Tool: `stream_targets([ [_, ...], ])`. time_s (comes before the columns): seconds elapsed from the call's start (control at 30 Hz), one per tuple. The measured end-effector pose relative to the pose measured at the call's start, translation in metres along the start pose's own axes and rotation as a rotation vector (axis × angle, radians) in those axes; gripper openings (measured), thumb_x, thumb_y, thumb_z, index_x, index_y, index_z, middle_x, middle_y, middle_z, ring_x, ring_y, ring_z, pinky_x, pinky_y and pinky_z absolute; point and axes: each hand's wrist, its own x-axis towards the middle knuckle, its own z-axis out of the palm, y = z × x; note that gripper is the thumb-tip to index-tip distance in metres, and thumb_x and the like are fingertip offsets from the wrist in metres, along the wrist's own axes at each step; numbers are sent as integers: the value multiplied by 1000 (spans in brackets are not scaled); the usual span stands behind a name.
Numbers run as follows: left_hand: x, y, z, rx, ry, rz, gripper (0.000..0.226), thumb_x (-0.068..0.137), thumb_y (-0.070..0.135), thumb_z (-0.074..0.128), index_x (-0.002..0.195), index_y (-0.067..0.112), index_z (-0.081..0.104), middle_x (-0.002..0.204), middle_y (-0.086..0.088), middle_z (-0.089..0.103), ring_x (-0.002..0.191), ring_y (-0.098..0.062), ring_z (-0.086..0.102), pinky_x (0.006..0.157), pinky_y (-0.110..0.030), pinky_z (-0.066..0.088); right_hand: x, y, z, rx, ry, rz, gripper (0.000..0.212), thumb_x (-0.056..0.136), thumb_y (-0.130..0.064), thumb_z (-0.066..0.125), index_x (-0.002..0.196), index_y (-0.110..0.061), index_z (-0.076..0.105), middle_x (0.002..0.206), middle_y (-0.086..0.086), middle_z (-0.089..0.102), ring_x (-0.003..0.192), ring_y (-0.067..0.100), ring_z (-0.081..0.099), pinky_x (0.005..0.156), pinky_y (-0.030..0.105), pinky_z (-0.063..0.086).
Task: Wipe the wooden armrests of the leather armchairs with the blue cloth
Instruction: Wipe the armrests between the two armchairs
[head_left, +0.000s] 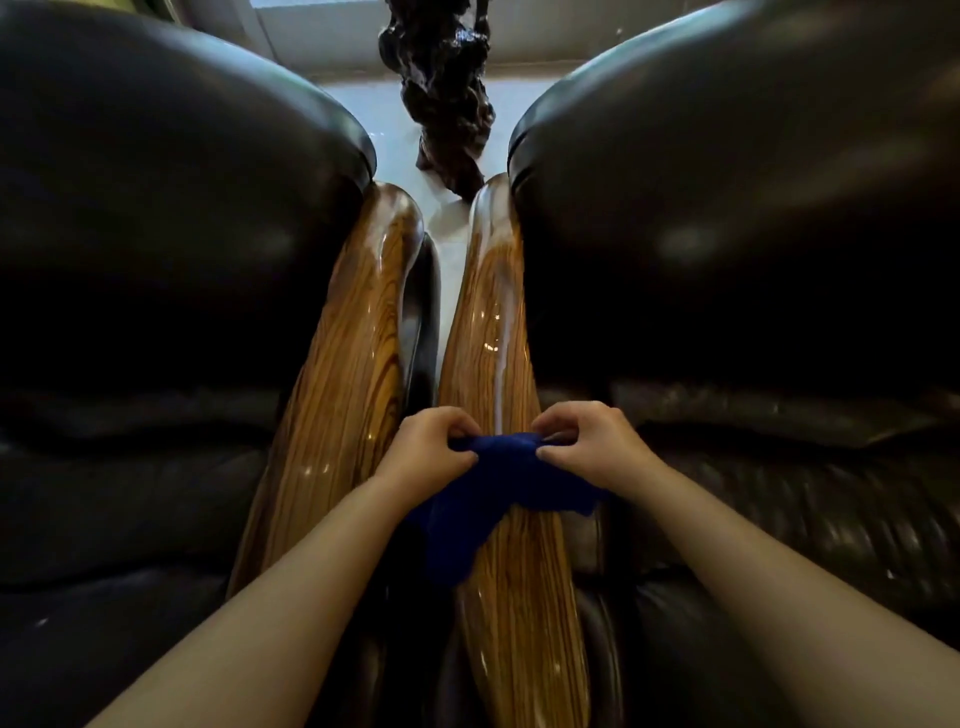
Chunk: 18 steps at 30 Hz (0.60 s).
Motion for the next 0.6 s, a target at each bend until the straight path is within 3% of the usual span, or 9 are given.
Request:
stream_targets([
  [0.07,-3,-7,4,-37,99,1,25,83,15,62,107,21,60,106,5,63,101,-9,59,82,-21,49,-4,4,6,62,61,24,24,86,-18,61,108,-26,60,96,-16,60,93,4,59,71,16,49],
  [0.13,-8,-12,14,-64,343,33,33,89,20,52,122,18,52,122,0,58,115,-12,53,93,-26,45,-9,11,14,24,275,23,31,90,-18,54,121,-22,55,117,-5,61,107,5,54,83,18,46],
  [0.2,-12,-15,27,-41,560,84,42,95,27,37,137,20,36,145,0,39,135,-13,33,110,-33,29,-15,15,25,-129,537,-6,42,94,-24,44,136,-21,40,144,1,43,133,10,34,107,30,32],
  [0.23,-14,-16,36,20,589,108,47,95,31,30,141,25,24,153,3,24,141,-10,17,114,-34,17,-18,14,33,-202,607,-20,47,96,-29,37,141,-24,27,152,-1,27,141,11,19,114,36,20],
  [0.3,-17,-24,58,164,508,119,53,92,41,16,142,36,-2,156,10,-6,142,-3,-10,116,-36,-1,-19,12,55,-284,597,-25,55,94,-42,20,144,-31,2,156,-6,0,144,10,-5,116,39,0],
  [0.4,-12,-44,89,283,376,53,57,87,48,2,135,39,-26,149,14,-31,136,-1,-28,117,-43,-9,-11,17,93,-323,488,65,62,88,-53,6,141,-31,-17,153,-9,-19,141,7,-20,117,43,-6],
  [0.47,-5,-55,102,353,371,35,59,88,46,2,137,35,-29,148,10,-33,136,-4,-30,117,-46,-8,-3,26,109,-357,458,131,65,86,-56,2,142,-28,-17,152,-9,-21,141,8,-20,118,45,-2],
  [0.6,11,-59,109,399,442,39,60,92,39,15,144,25,-11,156,-2,-14,142,-15,-17,114,-50,-1,14,34,115,-412,522,146,64,91,-51,9,145,-20,-5,155,-3,-6,144,13,-5,117,41,8],
])
